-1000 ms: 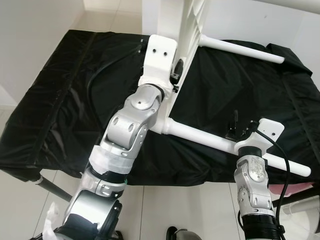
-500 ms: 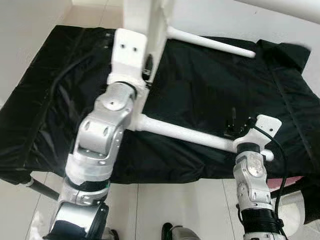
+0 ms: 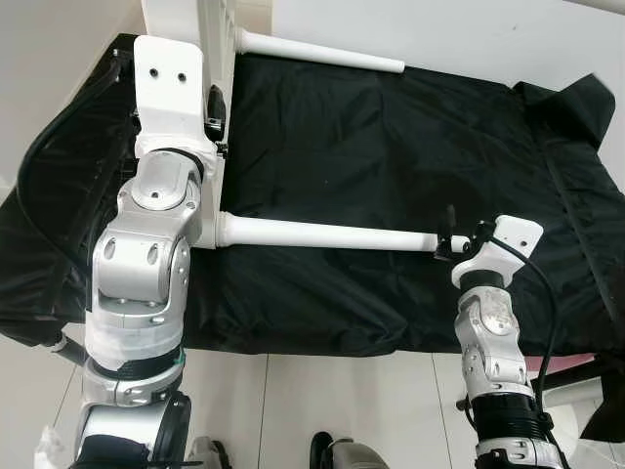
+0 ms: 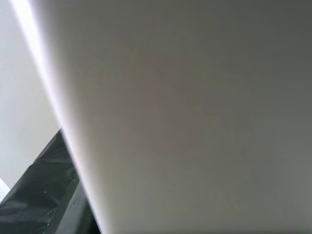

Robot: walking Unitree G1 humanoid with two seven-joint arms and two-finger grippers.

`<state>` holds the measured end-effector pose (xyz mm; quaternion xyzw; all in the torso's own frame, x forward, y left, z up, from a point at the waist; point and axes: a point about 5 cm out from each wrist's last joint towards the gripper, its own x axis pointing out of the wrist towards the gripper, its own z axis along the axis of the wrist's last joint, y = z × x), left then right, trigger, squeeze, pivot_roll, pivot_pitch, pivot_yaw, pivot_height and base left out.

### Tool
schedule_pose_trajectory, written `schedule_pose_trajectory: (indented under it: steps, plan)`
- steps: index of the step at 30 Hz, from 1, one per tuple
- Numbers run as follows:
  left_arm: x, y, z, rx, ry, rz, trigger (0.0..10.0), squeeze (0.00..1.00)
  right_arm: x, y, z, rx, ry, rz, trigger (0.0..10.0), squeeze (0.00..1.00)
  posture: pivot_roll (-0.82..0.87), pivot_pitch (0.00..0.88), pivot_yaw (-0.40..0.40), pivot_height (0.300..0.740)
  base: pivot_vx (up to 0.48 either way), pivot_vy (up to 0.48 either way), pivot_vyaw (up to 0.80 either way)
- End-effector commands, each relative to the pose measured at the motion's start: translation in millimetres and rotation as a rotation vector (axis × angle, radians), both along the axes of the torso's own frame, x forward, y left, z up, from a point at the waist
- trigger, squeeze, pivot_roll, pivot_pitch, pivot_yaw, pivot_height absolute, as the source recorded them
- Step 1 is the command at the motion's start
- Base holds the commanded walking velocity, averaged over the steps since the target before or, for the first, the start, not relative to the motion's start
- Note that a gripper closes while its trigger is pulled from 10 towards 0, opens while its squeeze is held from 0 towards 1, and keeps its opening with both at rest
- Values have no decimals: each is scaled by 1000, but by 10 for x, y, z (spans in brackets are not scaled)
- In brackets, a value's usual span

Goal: Building children table

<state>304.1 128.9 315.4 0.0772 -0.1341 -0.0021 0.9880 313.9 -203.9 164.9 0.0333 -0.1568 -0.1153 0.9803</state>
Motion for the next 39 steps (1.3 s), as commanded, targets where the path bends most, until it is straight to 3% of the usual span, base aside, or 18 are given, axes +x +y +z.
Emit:
schedule_pose_trajectory:
  steps: [1,2,4,11,12,18,29,30,33,39]
  plan:
    - [-105,24,123,-5,-114,88,10000,0,-16,-51,-26,5,3,-16,10000,0,35,162,-97,740,0,0,0]
    - [-157,-91,119,51,-147,2,10000,0,-21,-47,-33,3,4,-14,10000,0,31,164,-96,740,0,0,0]
    - [-198,-167,122,87,-176,-59,10000,0,-26,-49,-39,2,5,-15,10000,0,30,163,-94,740,0,0,0]
    - [-262,-250,112,120,-192,-136,10000,0,-28,-61,-50,0,6,-17,10000,0,29,163,-93,740,0,0,0]
    - [-281,-258,95,114,-185,-166,10000,1000,-28,-66,-52,-1,6,-18,10000,0,29,163,-91,740,0,0,0]
    - [-345,-290,23,153,-179,-256,10000,1000,-23,-72,-58,-4,8,-16,10000,0,34,167,-96,740,0,0,0]
    - [-361,-281,7,162,-199,-261,10000,1000,-1,-63,-54,-7,6,-7,10000,0,38,166,-99,740,0,0,0]
    - [-410,-325,-8,184,-217,-293,10000,0,6,-60,-54,-9,6,-5,10000,0,41,163,-98,740,0,0,0]
    - [-488,-394,-39,224,-243,-349,10000,0,18,-57,-53,-10,6,0,10000,0,42,162,-99,740,0,0,0]
    - [-504,-344,-116,218,-220,-291,10000,0,37,-70,-41,-13,3,4,10000,0,41,156,-99,740,0,0,0]
